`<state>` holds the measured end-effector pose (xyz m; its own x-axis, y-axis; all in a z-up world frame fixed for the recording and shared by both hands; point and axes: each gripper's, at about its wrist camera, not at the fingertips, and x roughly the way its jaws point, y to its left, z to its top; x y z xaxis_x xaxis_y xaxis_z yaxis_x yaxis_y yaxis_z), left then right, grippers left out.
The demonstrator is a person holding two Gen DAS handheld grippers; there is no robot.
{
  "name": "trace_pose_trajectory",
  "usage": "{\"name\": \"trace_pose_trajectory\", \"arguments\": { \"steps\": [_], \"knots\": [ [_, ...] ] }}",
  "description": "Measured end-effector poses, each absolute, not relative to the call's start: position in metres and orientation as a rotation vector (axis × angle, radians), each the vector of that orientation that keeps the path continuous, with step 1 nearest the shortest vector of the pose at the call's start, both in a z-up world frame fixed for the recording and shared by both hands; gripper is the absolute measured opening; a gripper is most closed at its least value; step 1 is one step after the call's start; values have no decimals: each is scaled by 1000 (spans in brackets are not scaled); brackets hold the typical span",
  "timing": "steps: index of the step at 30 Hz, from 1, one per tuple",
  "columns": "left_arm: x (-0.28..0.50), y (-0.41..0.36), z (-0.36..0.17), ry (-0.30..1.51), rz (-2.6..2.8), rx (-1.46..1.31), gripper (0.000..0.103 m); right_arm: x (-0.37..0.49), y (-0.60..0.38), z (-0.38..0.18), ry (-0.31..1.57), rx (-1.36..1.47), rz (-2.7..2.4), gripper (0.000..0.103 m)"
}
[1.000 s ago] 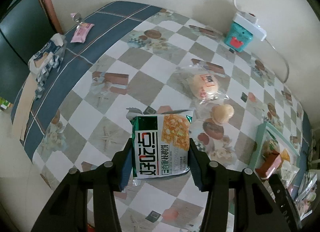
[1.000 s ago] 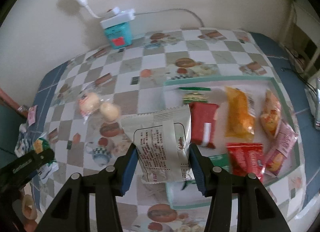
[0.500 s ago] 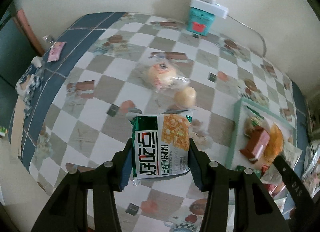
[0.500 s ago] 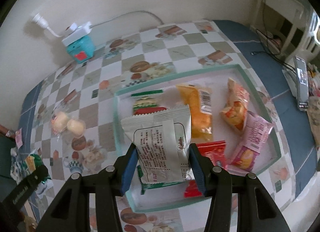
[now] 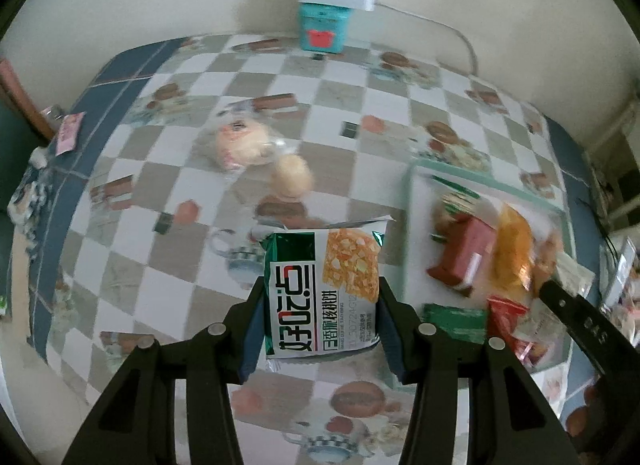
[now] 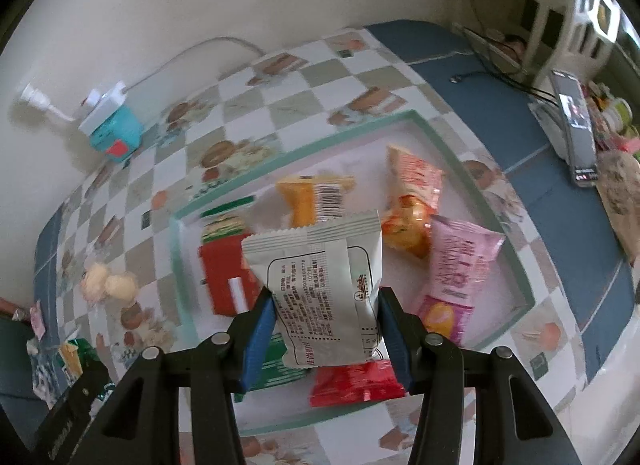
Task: Organize snacks
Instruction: 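Carry the biscuit packet and white pastry packet over the tray with both grippers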
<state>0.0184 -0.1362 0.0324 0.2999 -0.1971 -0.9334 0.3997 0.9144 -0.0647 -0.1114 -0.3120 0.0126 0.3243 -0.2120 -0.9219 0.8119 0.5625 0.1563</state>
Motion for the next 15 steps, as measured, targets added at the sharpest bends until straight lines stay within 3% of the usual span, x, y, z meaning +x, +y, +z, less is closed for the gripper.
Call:
{"name": "trace_pose_trajectory", "arguments": {
  "steps": [15],
  "knots": [
    [-11, -204, 12, 1237, -563, 255, 52, -132, -339, 4, 1033, 748, -788, 54]
  ]
}}
